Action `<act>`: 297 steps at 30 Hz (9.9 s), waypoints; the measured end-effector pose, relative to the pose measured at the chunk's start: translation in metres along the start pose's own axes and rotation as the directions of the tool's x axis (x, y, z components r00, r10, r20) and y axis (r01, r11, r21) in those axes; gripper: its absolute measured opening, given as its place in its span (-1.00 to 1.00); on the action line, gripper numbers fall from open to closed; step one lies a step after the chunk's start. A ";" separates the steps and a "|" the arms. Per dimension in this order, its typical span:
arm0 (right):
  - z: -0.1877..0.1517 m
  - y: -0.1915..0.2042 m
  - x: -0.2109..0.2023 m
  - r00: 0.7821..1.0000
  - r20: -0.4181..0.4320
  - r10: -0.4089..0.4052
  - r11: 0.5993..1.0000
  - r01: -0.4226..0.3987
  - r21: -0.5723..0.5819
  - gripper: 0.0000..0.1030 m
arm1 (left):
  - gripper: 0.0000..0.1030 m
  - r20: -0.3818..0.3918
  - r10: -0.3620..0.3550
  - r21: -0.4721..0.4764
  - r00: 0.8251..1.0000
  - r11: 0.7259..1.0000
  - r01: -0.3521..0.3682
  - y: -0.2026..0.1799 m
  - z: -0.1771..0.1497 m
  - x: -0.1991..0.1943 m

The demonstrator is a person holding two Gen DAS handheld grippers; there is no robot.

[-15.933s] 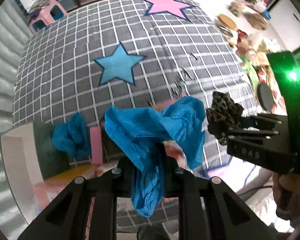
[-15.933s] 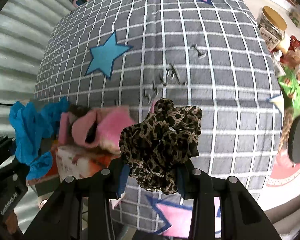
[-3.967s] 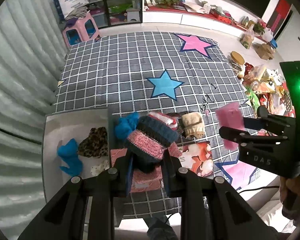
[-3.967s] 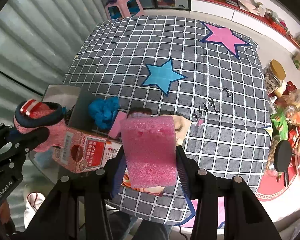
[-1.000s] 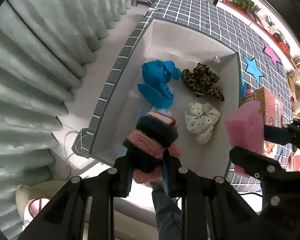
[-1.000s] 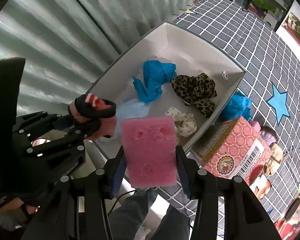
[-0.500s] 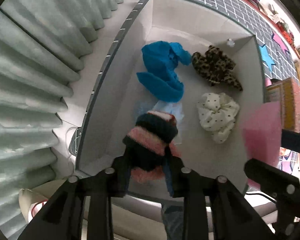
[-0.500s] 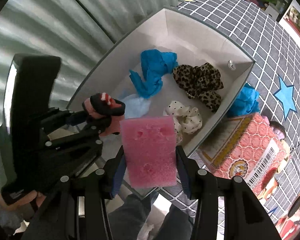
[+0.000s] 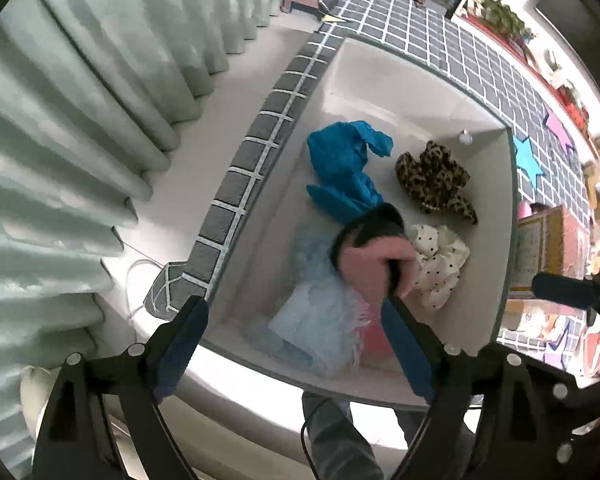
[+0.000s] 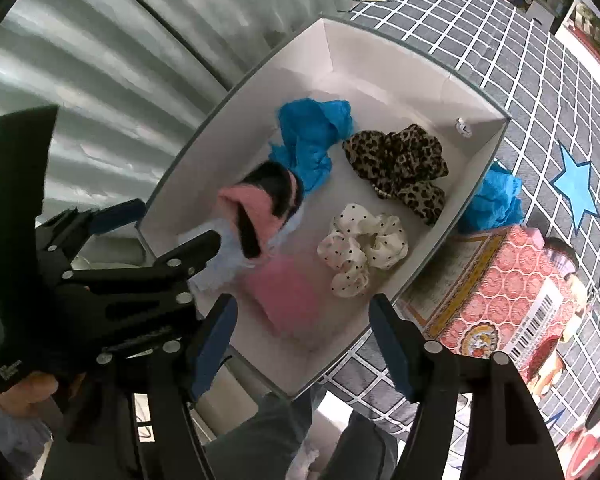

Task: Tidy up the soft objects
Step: 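Open both tools to drop the knit item and pink sponge into the box, then move both open tools back from the box to the pile, then grasp the beige burlap pouch with right tool while left tool grasps a pink-white knit item, then lift the burlap pouch and knit item from the pile with both tools, then carry the knit item and burlap pouch over the white box with both tools, then lower the knit item and burlap pouch into the white box with both tools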

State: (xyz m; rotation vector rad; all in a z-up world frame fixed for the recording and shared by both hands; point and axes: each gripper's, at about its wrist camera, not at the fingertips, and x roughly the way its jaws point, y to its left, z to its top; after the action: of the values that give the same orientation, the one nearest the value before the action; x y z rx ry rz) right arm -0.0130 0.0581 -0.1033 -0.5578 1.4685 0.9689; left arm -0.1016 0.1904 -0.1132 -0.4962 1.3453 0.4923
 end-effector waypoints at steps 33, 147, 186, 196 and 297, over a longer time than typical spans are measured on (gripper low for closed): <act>-0.012 -0.066 -0.083 0.983 0.181 -0.044 0.986 0.013 0.165 0.67 | 0.99 0.072 -0.043 0.108 0.996 0.993 0.035 -0.074 0.023 -0.051; -0.163 -0.412 -0.052 0.986 0.144 0.087 0.684 -0.164 0.710 -0.34 | -0.36 -0.149 0.057 0.656 0.987 0.752 0.056 -0.448 0.072 0.053; -0.212 -0.295 -0.073 0.996 0.070 -0.047 0.674 -0.020 0.739 -0.34 | -0.36 -0.096 -0.116 0.764 0.989 0.628 0.148 -0.346 -0.060 -0.031; -0.214 -0.245 -0.068 0.997 0.059 -0.051 0.703 -0.006 0.711 -0.34 | -0.36 -0.072 -0.141 0.748 0.987 0.648 0.147 -0.303 -0.074 -0.042; 0.020 -0.031 -0.059 0.996 0.045 0.073 0.995 -0.076 0.068 -0.34 | -0.36 0.071 -0.021 0.122 0.997 0.992 0.012 -0.065 0.008 -0.046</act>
State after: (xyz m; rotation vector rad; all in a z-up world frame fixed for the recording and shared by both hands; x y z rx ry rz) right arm 0.0329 0.0464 -0.0524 -0.4316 1.4880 0.9784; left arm -0.0638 0.1413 -0.0629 -0.3857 1.2927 0.4079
